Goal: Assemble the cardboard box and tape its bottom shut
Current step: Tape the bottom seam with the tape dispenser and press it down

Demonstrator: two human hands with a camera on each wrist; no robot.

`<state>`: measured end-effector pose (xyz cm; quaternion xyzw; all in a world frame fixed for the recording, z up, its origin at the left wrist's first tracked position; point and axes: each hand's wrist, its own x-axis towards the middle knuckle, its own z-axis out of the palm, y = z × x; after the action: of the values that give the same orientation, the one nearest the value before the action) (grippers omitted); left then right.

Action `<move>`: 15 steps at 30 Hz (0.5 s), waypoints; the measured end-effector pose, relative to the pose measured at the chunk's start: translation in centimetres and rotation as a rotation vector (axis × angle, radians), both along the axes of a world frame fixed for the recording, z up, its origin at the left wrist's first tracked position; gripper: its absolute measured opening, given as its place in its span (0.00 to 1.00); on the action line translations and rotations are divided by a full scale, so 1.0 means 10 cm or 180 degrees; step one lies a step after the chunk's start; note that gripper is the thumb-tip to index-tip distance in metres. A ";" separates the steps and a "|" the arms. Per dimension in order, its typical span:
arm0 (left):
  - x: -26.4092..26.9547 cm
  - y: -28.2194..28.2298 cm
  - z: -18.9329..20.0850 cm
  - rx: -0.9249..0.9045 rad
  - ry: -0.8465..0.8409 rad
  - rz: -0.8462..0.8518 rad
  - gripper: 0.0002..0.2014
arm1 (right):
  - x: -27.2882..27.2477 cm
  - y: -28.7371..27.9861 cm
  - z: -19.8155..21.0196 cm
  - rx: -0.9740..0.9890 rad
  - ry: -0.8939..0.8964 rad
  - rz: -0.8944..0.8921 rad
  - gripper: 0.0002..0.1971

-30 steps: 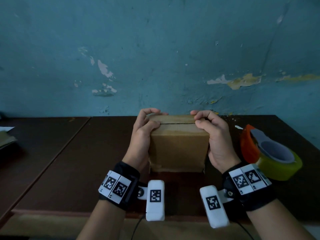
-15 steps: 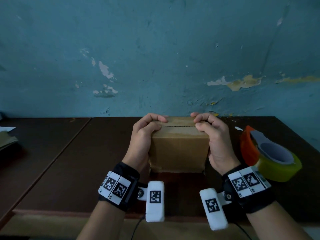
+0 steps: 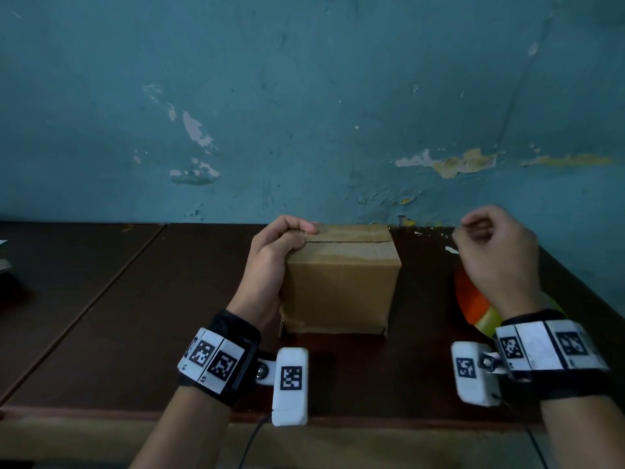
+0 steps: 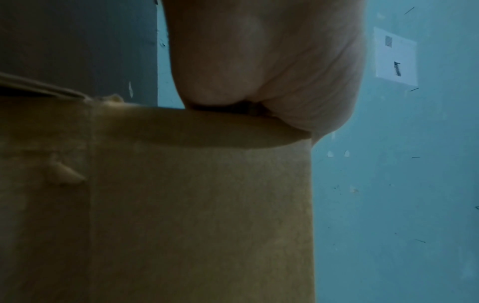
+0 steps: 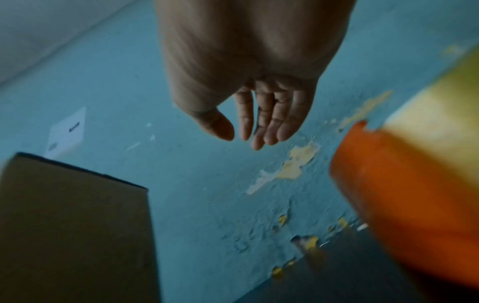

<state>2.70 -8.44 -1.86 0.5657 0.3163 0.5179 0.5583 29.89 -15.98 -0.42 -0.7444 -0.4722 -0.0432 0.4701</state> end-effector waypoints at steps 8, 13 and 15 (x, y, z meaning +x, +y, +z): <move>0.02 0.01 0.02 -0.0006 -0.0013 0.0028 0.08 | 0.24 -0.13 0.02 -0.2456 -0.0285 -0.1023 0.31; 0.02 0.00 0.03 -0.0020 -0.0054 0.0024 0.08 | 0.26 -0.16 0.05 -0.3232 -0.0310 -0.0885 0.48; 0.01 0.01 0.03 -0.0020 -0.0032 0.0048 0.08 | 0.22 -0.18 0.10 -0.3497 -0.0383 -0.0769 0.41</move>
<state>2.85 -8.38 -1.59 0.5590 0.3194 0.5240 0.5577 32.06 -17.78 0.62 -0.9247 -0.3628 0.1130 -0.0224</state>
